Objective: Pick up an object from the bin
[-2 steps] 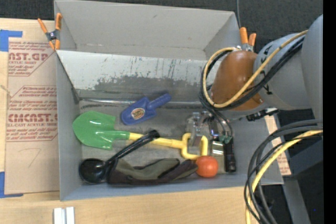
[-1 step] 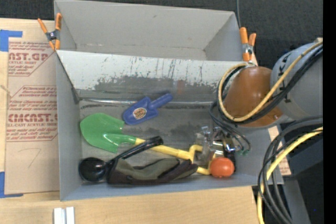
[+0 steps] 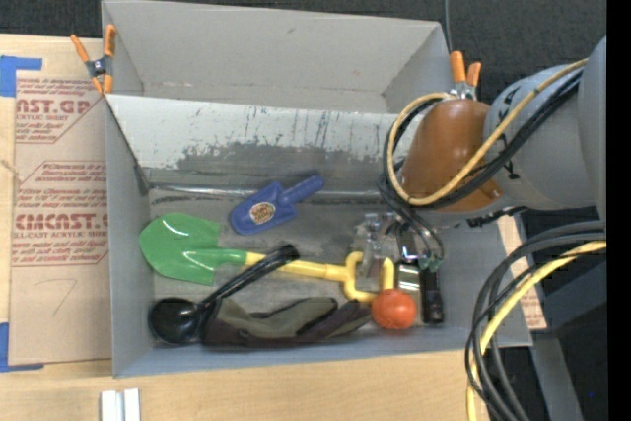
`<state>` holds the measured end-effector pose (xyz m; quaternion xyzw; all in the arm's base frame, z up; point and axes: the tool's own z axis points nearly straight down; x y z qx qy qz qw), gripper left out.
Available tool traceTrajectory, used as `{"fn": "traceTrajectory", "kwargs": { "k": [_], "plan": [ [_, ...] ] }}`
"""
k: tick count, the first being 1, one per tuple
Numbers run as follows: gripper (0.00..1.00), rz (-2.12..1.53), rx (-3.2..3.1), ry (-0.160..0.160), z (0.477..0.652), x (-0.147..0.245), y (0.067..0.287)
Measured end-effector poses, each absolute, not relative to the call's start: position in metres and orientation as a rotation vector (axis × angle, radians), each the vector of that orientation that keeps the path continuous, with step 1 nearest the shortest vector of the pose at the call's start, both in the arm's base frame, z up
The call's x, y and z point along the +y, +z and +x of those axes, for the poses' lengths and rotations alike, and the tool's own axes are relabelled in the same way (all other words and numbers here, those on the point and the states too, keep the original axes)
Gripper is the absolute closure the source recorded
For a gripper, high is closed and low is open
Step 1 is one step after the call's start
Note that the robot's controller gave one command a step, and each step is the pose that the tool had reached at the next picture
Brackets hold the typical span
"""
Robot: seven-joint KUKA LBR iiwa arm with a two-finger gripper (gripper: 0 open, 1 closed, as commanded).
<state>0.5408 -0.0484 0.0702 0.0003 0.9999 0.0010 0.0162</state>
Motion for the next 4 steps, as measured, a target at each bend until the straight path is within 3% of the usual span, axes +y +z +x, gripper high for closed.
{"fn": "traceTrajectory", "kwargs": {
  "k": [2,3,4],
  "plan": [
    [1.00,-0.186,3.105,0.002,0.528,-0.068,0.073],
    [1.00,-0.509,3.065,-0.003,0.570,-0.079,0.070],
    [1.00,-0.413,3.091,0.002,0.517,-0.067,0.171]
  ]
}}
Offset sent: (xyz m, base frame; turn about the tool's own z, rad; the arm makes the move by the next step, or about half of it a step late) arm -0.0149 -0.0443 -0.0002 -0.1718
